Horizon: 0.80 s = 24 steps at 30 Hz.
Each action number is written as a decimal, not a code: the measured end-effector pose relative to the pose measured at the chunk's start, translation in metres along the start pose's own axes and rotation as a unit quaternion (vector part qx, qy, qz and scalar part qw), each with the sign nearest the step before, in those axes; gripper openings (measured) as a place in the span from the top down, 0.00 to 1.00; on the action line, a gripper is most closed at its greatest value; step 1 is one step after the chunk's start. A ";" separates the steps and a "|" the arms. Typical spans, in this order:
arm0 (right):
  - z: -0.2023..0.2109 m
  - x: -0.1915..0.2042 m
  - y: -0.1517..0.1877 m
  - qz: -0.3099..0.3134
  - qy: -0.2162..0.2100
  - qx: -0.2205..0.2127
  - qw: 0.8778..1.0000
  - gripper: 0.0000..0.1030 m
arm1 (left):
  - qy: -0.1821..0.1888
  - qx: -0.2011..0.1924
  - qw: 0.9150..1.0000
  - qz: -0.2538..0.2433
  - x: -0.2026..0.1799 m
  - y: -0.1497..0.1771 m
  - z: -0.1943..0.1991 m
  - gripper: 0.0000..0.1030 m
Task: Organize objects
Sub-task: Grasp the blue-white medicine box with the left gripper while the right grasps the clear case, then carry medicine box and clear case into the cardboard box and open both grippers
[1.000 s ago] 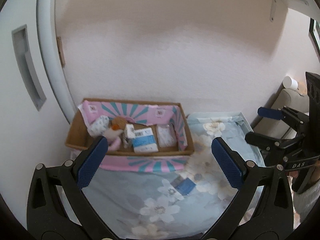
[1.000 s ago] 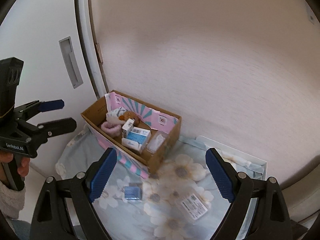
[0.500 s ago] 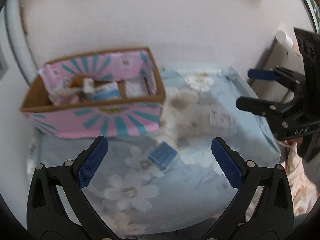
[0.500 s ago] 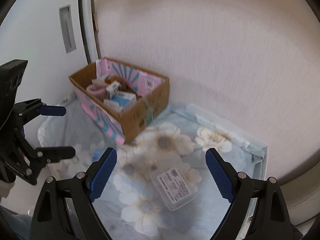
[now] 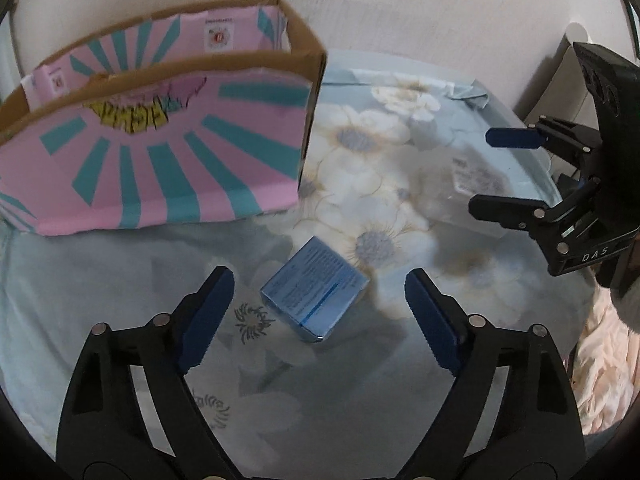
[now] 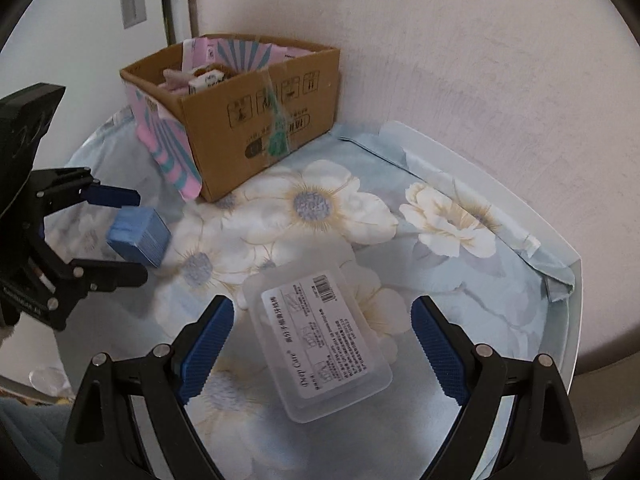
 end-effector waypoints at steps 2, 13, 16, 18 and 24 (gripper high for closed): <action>-0.005 0.000 0.000 0.010 -0.003 0.003 1.000 0.14 | -0.002 0.002 1.000 0.000 0.002 0.002 -0.005 0.18; -0.023 0.011 0.004 0.048 -0.013 0.013 0.999 0.39 | -0.033 0.002 0.998 -0.049 -0.007 0.003 -0.014 0.56; -0.023 0.010 0.002 0.045 -0.018 0.013 0.999 0.40 | -0.029 0.000 0.998 -0.048 -0.007 0.003 -0.014 0.56; -0.023 0.010 0.002 0.043 -0.018 0.013 0.999 0.41 | -0.027 0.000 0.999 -0.047 -0.005 0.004 -0.013 0.56; -0.021 0.011 0.002 0.032 -0.013 0.017 0.999 0.43 | -0.024 0.008 0.999 -0.040 -0.003 0.003 -0.011 0.56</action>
Point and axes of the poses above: each gripper's, at about its wrist camera, not at the fingertips, and z roughly against the way its jaws point, x to its left, y to its underside, the point moved 1 cm from there along -z, roughly the way its jaws point, and after that the axes turned 7 degrees about x, right-handed, at the moved point
